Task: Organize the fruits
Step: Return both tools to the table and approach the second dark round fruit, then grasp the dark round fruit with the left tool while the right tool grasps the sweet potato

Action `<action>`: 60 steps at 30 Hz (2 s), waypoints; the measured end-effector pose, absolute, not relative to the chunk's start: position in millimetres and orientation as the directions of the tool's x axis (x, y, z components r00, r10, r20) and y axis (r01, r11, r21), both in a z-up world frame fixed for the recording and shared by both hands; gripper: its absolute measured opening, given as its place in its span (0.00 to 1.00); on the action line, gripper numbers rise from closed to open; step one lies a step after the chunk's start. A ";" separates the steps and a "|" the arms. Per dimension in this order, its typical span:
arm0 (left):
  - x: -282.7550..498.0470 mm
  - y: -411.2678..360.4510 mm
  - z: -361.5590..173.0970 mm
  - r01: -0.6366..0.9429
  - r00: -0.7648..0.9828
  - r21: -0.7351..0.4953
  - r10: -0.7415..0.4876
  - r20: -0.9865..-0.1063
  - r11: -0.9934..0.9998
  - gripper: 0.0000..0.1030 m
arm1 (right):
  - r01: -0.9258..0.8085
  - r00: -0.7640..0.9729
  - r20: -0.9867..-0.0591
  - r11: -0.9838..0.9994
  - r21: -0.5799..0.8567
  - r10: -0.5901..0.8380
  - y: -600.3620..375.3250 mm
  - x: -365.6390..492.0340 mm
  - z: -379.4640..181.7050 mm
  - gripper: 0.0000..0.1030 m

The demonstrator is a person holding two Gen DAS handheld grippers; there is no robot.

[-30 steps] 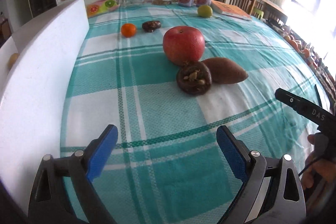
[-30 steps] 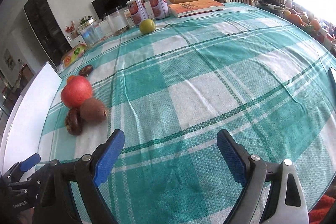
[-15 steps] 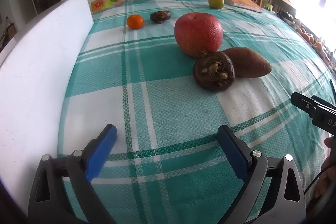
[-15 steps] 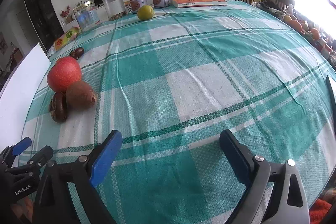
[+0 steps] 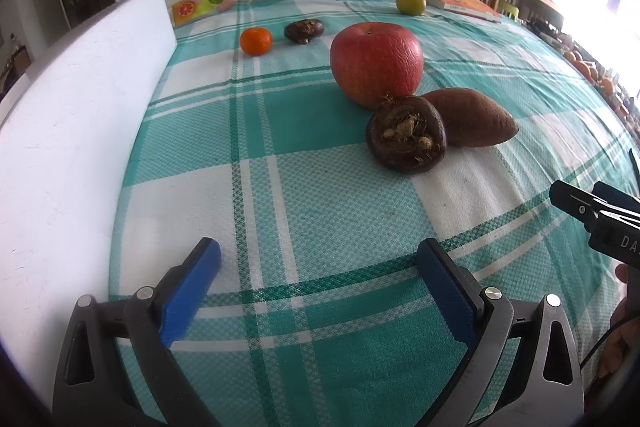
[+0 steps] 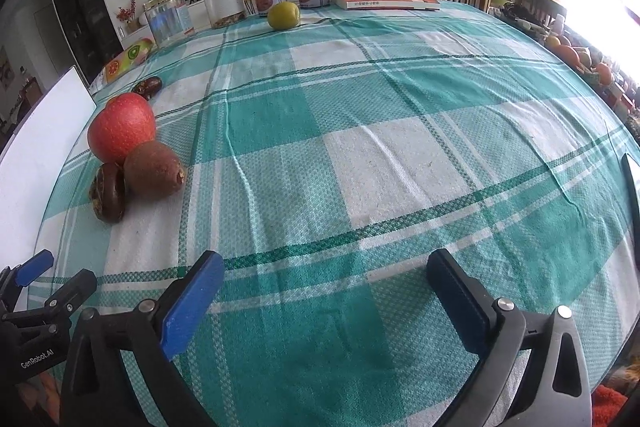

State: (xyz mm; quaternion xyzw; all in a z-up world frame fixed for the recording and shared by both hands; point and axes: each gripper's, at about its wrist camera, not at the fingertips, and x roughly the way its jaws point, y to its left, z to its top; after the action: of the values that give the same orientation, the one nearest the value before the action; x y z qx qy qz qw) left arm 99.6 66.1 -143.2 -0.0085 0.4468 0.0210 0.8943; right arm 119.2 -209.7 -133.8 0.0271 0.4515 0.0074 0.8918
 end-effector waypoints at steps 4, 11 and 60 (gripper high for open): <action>99.4 66.2 -143.3 -0.045 0.600 0.004 0.030 -0.800 0.999 0.97 | 0.010 0.591 -0.806 0.999 0.053 0.037 -209.2 119.3 -134.2 0.99; 99.4 66.0 -143.1 -0.046 0.600 0.004 0.030 -0.800 0.999 0.97 | 0.006 0.588 -0.808 0.999 0.045 0.033 -207.8 120.0 -135.0 1.00; 95.3 55.0 -130.3 0.082 0.528 -0.067 -0.101 -0.843 0.994 0.65 | 0.007 0.586 -0.810 0.999 0.042 0.030 -206.1 120.7 -135.9 1.00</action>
State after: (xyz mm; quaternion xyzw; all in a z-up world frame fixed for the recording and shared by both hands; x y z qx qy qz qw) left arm 95.3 55.0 -130.3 -0.0096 0.4828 -0.0523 0.8741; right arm 120.7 -206.1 -135.9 0.0201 0.4547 0.0064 0.8904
